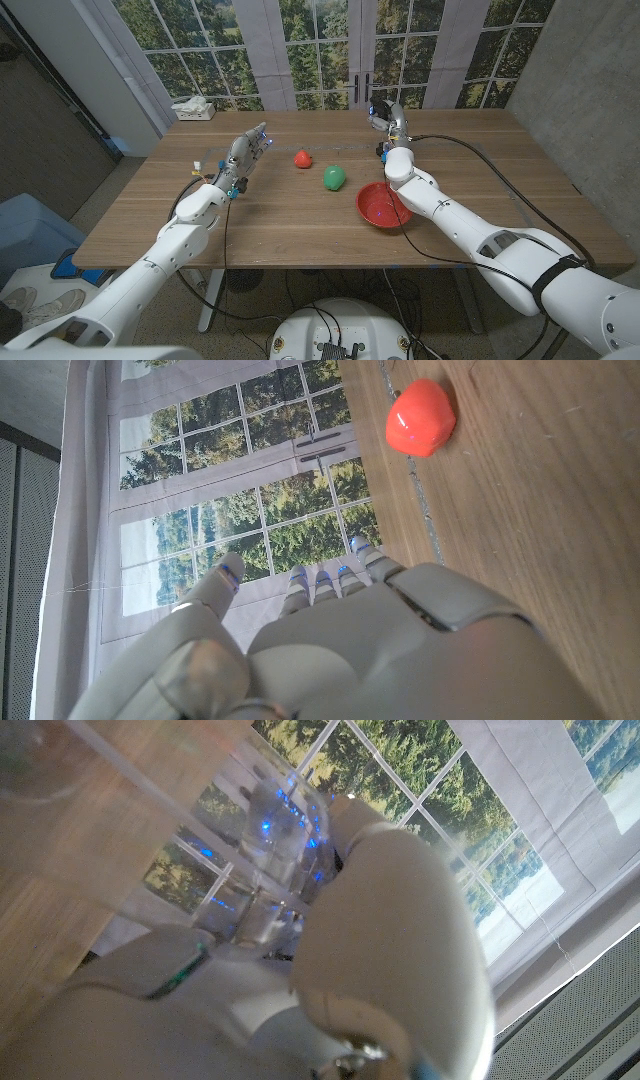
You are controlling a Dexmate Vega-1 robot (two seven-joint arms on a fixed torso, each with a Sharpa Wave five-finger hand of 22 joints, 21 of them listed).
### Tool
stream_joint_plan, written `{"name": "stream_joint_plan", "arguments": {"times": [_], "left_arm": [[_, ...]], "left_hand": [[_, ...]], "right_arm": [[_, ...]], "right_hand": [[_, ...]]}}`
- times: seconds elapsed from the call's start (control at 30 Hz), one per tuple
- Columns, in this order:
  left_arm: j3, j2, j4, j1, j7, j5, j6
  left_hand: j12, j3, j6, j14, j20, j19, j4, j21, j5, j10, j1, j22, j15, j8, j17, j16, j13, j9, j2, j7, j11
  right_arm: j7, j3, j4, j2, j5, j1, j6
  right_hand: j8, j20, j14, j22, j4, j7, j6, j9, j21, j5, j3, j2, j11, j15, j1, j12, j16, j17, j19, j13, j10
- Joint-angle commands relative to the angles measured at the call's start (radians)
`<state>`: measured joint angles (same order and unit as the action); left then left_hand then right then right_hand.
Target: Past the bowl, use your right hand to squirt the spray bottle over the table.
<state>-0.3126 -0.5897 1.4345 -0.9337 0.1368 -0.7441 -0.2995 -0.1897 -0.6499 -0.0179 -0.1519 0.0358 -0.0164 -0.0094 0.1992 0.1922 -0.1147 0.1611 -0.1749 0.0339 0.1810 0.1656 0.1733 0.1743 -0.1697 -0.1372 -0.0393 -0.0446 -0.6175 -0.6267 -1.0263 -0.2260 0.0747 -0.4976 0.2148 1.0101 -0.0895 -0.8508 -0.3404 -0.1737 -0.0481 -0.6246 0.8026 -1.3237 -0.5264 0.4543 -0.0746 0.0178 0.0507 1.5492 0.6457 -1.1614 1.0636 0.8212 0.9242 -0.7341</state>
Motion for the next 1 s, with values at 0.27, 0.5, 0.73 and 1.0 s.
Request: {"name": "stream_joint_plan", "arguments": {"times": [0.27, 0.5, 0.73, 1.0], "left_arm": [[-0.015, 0.012, 0.014, 0.012, -0.017, 0.022, -0.006], [-0.019, 0.017, 0.020, 0.013, -0.027, 0.028, -0.006], [-0.020, 0.017, 0.031, 0.008, -0.036, 0.033, -0.007], [-0.019, 0.015, 0.044, -0.002, -0.042, 0.035, -0.011]], "left_hand": [[-0.002, -0.001, 0.002, -0.006, 0.021, 0.004, -0.008, -0.002, -0.001, -0.008, 0.002, -0.001, 0.035, 0.000, 0.001, 0.003, 0.002, -0.004, -0.030, -0.008, -0.003], [-0.002, 0.001, 0.002, -0.006, 0.022, 0.004, -0.010, -0.002, -0.001, -0.008, 0.002, -0.001, 0.035, 0.000, 0.001, 0.003, 0.002, -0.004, -0.031, -0.008, -0.001], [-0.002, 0.002, 0.002, -0.007, 0.022, 0.004, -0.011, -0.002, -0.001, -0.009, 0.002, -0.001, 0.035, 0.000, 0.001, 0.003, 0.002, -0.004, -0.032, -0.008, -0.003], [-0.002, 0.003, 0.002, -0.006, 0.022, 0.003, -0.013, -0.002, -0.001, -0.009, 0.002, -0.001, 0.036, 0.000, 0.001, 0.003, 0.002, -0.004, -0.033, -0.008, -0.003]], "right_arm": [[-0.049, 0.044, -0.077, -0.035, -0.003, -0.047, -0.006], [-0.060, 0.063, -0.129, -0.052, 0.004, -0.080, -0.024], [-0.066, 0.077, -0.202, -0.076, 0.003, -0.121, -0.053], [-0.069, 0.097, -0.297, -0.109, 0.002, -0.178, -0.089]], "right_hand": [[0.004, -0.136, -0.057, -0.002, 0.006, 0.002, 0.005, 0.004, -0.182, -0.011, 0.004, 0.081, -0.005, 0.159, 0.088, -0.005, -0.376, 0.177, 0.001, 0.004, 0.000], [0.001, -0.136, -0.056, -0.001, 0.005, 0.002, 0.003, 0.002, -0.185, -0.017, 0.003, 0.079, -0.005, 0.158, 0.090, -0.008, -0.378, 0.177, 0.001, 0.002, -0.004], [0.000, -0.136, -0.058, 0.000, 0.006, -0.002, 0.001, 0.004, -0.190, -0.022, 0.001, 0.078, -0.005, 0.158, 0.090, -0.010, -0.380, 0.177, 0.003, 0.007, -0.003], [-0.002, -0.136, -0.059, 0.002, 0.006, -0.002, 0.001, 0.004, -0.193, -0.028, 0.000, 0.078, -0.004, 0.158, 0.091, -0.012, -0.381, 0.177, 0.002, 0.008, -0.005]]}}
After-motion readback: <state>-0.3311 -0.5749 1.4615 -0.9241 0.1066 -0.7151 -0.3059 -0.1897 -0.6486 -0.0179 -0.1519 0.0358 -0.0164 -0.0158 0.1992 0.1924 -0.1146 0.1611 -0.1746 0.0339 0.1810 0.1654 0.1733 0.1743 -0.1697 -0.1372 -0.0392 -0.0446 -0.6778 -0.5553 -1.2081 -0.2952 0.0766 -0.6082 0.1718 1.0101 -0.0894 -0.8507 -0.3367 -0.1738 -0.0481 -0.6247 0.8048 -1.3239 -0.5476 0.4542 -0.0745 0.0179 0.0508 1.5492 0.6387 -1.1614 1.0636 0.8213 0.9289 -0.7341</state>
